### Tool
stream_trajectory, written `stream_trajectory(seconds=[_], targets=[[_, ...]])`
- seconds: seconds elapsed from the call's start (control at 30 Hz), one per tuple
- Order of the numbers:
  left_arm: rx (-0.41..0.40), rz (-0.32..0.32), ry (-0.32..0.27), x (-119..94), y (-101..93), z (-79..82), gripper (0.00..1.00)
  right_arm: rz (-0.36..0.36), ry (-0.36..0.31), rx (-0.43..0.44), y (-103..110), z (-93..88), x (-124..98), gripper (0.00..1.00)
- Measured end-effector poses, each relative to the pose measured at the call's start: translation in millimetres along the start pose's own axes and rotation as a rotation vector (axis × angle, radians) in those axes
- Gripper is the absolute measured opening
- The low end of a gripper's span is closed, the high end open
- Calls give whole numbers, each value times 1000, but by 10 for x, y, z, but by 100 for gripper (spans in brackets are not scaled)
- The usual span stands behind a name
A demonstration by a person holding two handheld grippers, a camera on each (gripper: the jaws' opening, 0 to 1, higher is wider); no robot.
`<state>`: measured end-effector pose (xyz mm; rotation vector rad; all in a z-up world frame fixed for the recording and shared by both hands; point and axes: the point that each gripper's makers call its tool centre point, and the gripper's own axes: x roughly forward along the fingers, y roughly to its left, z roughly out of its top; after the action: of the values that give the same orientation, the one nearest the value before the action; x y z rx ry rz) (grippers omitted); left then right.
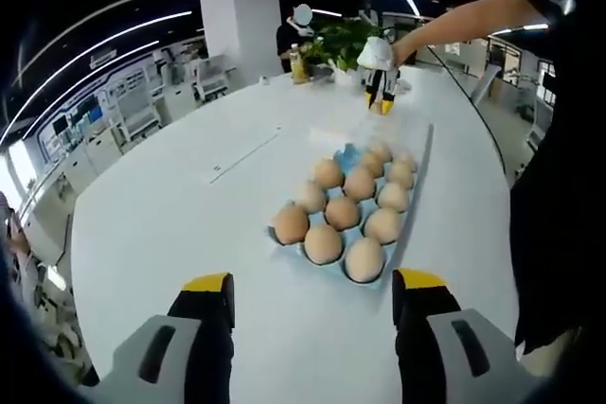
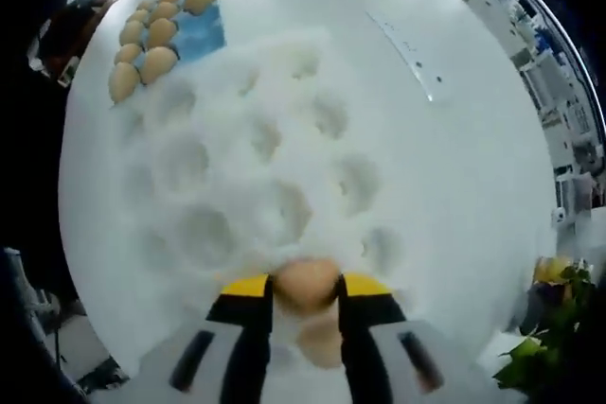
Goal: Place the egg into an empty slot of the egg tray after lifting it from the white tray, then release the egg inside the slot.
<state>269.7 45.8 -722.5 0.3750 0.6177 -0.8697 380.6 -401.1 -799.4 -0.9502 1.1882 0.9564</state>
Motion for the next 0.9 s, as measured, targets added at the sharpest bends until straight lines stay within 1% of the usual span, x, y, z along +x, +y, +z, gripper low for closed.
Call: stream_trajectory(seconds=[0.07,0.1,0.13,0.17,0.2,0.27,0.3,0.43,0.6,0.67,0.73,0.8,0.87,0.9], targets=[[-2,-1,-7,12,-7,19,68,-1,-22,34,-5,-5,-9,27],[-3,-3,-6,21,-14,25,68,-8,-28,27,3,-13,-18,27],[-1,-3,-5,29,-26,35,68,-2,-54,30,-1,-14,-44,27],[2,-7,-12,31,-36,50,68,19,-89,69,8,-5,-59,27],[1,-12,-18,34,-48,67,68,36,-101,104,13,-44,-69,27],[7,-9,-18,38,-38,80,68,33,-82,84,20,-94,-70,27],[7,-6,-19,44,-23,91,68,30,-81,75,40,-87,-59,27],[7,-3,-20,52,-15,102,68,24,-61,103,17,-76,-21,26],[-4,5,-16,17,-6,52,68,-9,-57,87,45,-76,-49,25],[-8,6,-8,13,3,20,68,-26,-54,35,60,-57,-113,24],[-9,4,-3,17,8,0,69,-34,-64,40,51,-46,-189,24],[-7,2,4,27,14,-25,69,-53,-103,58,8,12,-309,24],[-7,2,5,31,16,-29,69,-49,-113,60,10,24,-384,24],[-4,-2,5,36,10,-27,69,-58,-125,57,3,48,-424,24]])
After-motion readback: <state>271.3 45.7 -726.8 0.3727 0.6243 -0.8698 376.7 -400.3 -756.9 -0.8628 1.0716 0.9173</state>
